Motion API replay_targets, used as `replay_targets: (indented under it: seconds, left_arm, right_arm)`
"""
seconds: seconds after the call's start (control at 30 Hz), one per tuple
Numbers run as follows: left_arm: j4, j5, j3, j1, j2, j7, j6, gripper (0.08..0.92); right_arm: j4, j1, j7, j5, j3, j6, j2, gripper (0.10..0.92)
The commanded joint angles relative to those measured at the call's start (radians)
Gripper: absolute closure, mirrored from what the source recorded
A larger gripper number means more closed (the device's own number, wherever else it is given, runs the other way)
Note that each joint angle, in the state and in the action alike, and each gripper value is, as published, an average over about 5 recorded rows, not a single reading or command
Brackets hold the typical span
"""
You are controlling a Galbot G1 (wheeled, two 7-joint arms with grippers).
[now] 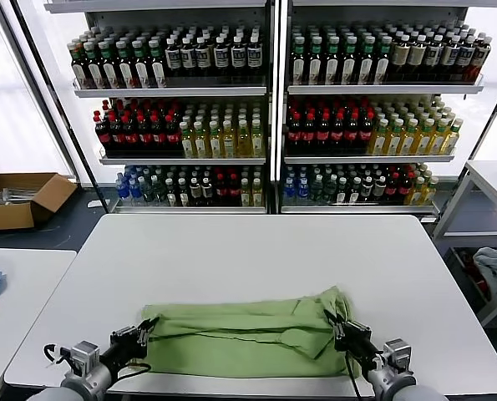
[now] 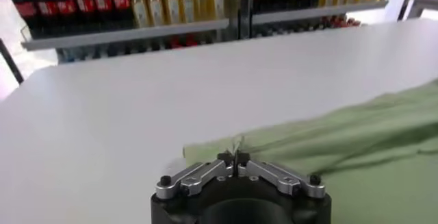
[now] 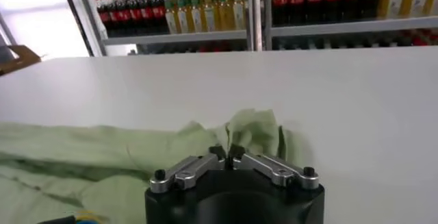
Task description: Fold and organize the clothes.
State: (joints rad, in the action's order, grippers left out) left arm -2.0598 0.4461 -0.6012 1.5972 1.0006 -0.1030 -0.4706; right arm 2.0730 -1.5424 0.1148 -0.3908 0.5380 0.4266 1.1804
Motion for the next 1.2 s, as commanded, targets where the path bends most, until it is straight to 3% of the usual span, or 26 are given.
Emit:
replay_targets:
  seconds: [0.03, 0.23, 0.5, 0.6, 0.87, 1.07, 1.2]
  left_arm:
    - [-0.039, -0.026, -0.055, 0.066, 0.018, 0.052, -0.037, 0.850]
    - [-0.081, 0.043, -0.105, 0.052, 0.040, 0.138, -0.029, 0.679]
    - [-0.097, 0.249, -0.024, 0.022, 0.105, 0.477, -0.070, 0.454]
    - [-0.093, 0.259, 0.021, 0.032, 0.135, 0.524, -0.068, 0.376]
    - [-0.081, 0.249, 0.085, 0.040, 0.171, 0.541, -0.070, 0.187]
    - [-0.053, 0.242, 0.100, 0.029, 0.171, 0.547, -0.072, 0.177]
    - [-0.054, 0.244, 0.107, 0.032, 0.173, 0.547, -0.073, 0.236]
  right_arm:
    - [0.041, -0.076, 0.009, 0.048, 0.082, -0.023, 0.006, 0.712]
    - [0.046, -0.070, 0.059, 0.012, 0.200, -0.140, -0.002, 0.539]
    - [0.020, -0.104, 0.032, -0.111, 0.316, -0.248, 0.028, 0.305]
    - [0.019, -0.131, 0.020, -0.125, 0.335, -0.258, 0.049, 0.236]
    - [0.023, -0.160, 0.011, -0.183, 0.382, -0.262, 0.064, 0.203]
    - [0.029, -0.168, 0.011, -0.192, 0.388, -0.262, 0.076, 0.203]
    - [0.033, -0.166, 0.011, -0.194, 0.387, -0.262, 0.077, 0.203]
